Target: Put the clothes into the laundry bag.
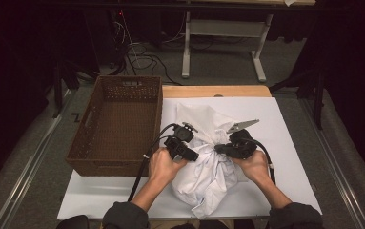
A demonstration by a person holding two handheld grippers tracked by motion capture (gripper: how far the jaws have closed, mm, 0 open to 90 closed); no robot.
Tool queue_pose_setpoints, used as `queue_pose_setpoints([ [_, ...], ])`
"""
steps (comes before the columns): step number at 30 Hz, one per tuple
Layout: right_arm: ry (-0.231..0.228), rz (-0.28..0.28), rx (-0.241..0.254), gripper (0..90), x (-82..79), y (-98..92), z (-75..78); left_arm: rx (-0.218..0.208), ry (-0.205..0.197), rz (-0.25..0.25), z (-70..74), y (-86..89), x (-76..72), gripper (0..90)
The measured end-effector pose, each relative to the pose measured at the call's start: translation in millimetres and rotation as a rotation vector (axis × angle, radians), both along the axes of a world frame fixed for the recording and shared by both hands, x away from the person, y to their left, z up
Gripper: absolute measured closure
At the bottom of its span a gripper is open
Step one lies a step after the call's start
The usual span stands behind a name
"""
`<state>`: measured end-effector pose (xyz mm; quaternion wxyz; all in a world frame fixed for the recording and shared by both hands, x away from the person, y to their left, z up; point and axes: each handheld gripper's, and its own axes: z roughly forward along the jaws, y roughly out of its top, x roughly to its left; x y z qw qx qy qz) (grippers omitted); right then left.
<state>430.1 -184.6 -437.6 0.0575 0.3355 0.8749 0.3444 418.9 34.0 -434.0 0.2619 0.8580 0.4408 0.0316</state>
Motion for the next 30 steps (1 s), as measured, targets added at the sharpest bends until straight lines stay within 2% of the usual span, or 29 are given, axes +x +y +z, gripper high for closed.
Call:
queue_pose_setpoints([
  [2, 0.002, -0.009, -0.003, 90.0, 0.4, -0.4, 0.3, -0.012, 0.014, -0.003, -6.6, -2.7, 3.1, 52.1],
  [4, 0.004, -0.014, -0.001, 90.0, 0.7, -1.0, 0.9, -0.029, -0.005, -0.013, -8.9, -4.2, 3.9, 65.6],
  [5, -0.009, -0.009, -0.003, 90.0, 1.0, -1.4, 1.2, -0.046, -0.011, -0.020, -8.2, -3.9, 3.8, 73.4],
  [7, -0.010, -0.011, 0.009, 90.0, -0.5, -1.1, 4.1, -0.060, -0.035, -0.040, -3.3, -3.1, 0.0, 81.0],
  [11, -0.048, 0.016, 0.035, 90.0, -2.6, 2.9, 20.2, -0.087, -0.081, -0.092, 10.6, -0.6, -7.9, 84.0],
  [15, -0.093, 0.055, 0.082, 90.0, -5.5, 15.0, 39.3, -0.139, -0.066, -0.124, 19.3, -1.5, -9.9, 84.3],
  [19, -0.109, 0.104, 0.085, 90.0, -10.6, 27.2, 45.0, -0.109, -0.082, -0.158, 25.0, -6.9, -14.4, 84.4],
  [23, -0.094, 0.128, 0.135, 90.0, -12.6, 28.3, 44.8, -0.127, -0.076, -0.138, 17.4, -11.3, -5.4, 84.4],
  [24, -0.089, 0.130, 0.136, 90.0, -13.4, 27.9, 44.5, -0.112, -0.085, -0.116, 12.0, -14.1, -0.7, 84.4],
  [25, -0.090, 0.133, 0.137, 90.0, -13.5, 26.8, 43.3, -0.061, -0.105, -0.096, 5.2, -15.9, 5.1, 84.3],
  [26, -0.083, 0.133, 0.140, 90.0, -13.8, 25.2, 41.5, -0.035, -0.101, -0.073, -2.6, -16.3, 11.9, 84.0],
  [28, -0.069, 0.125, 0.122, 90.0, -13.8, 21.6, 35.2, -0.058, -0.075, -0.018, -14.2, -13.2, 22.8, 82.9],
  [29, -0.046, 0.108, 0.101, 90.0, -14.3, 20.1, 31.2, -0.060, -0.074, -0.003, -16.5, -12.0, 24.9, 81.7],
  [30, -0.044, 0.106, 0.080, 90.0, -13.1, 18.3, 26.0, -0.054, -0.077, 0.004, -16.8, -11.6, 25.0, 79.5],
])
